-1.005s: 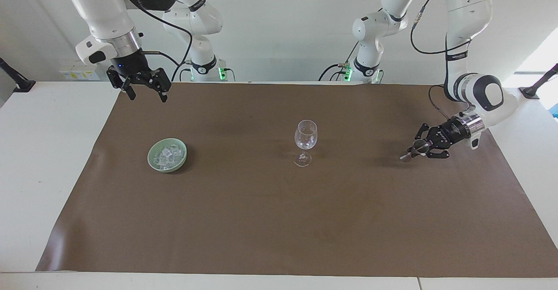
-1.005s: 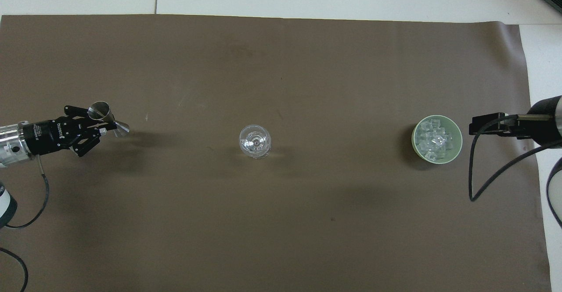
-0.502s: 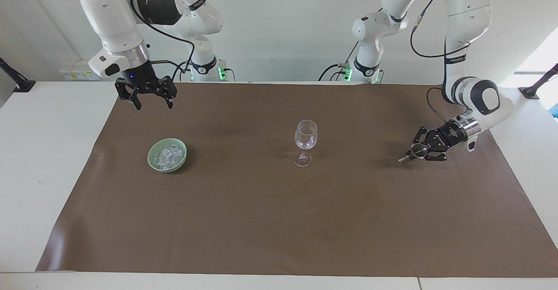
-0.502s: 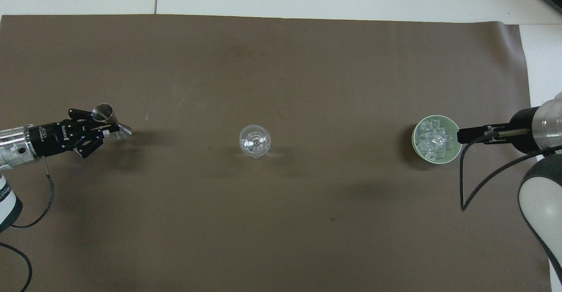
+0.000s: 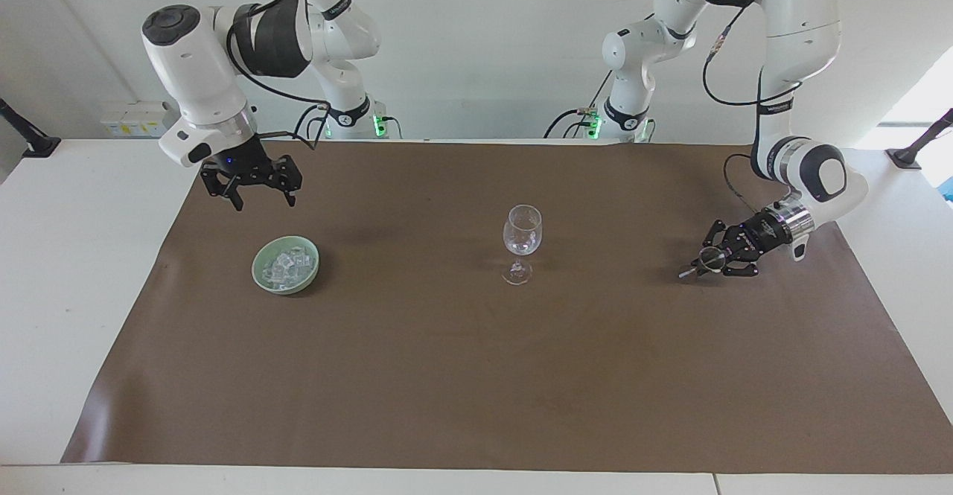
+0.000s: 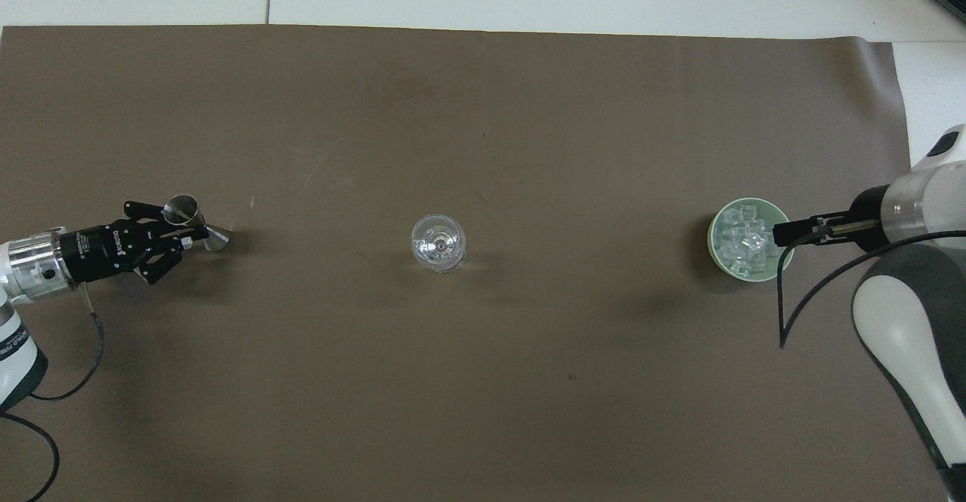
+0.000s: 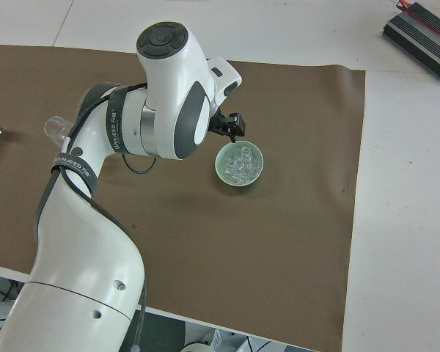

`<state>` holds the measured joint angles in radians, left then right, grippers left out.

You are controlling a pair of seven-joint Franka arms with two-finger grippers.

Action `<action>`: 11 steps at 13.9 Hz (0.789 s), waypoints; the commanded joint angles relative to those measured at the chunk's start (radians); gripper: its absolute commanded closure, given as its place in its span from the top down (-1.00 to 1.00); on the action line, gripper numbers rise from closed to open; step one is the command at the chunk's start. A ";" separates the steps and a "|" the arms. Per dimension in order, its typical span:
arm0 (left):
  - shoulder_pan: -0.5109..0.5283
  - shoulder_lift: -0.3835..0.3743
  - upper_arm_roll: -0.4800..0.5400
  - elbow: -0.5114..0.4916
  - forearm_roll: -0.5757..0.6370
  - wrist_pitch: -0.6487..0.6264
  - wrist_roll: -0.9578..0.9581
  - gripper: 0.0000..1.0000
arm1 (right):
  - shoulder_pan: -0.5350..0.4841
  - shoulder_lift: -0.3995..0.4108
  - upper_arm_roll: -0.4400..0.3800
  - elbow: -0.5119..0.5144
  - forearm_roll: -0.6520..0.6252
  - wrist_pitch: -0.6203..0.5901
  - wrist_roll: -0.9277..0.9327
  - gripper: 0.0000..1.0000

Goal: Pour wine and add ice with both arms

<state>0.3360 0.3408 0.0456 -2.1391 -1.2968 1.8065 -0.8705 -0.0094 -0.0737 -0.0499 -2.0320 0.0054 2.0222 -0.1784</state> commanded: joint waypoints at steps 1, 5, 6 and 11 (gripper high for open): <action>0.020 -0.014 -0.009 -0.041 -0.033 -0.029 0.074 -1.00 | -0.018 0.044 0.005 -0.039 0.011 0.097 -0.047 1.00; 0.023 -0.016 -0.009 -0.039 -0.035 -0.047 0.081 -0.15 | -0.015 0.084 0.005 -0.105 0.008 0.214 -0.102 1.00; 0.021 -0.016 -0.009 -0.036 -0.035 -0.050 0.077 0.99 | -0.012 0.095 0.005 -0.117 0.008 0.245 -0.104 1.00; 0.027 -0.016 -0.006 -0.032 -0.033 -0.059 0.076 1.00 | -0.004 0.144 0.005 -0.120 -0.007 0.253 -0.136 0.43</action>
<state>0.3392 0.3385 0.0459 -2.1633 -1.3196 1.7719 -0.8042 -0.0113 0.0746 -0.0461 -2.1441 0.0052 2.2600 -0.2797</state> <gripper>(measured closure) 0.093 0.075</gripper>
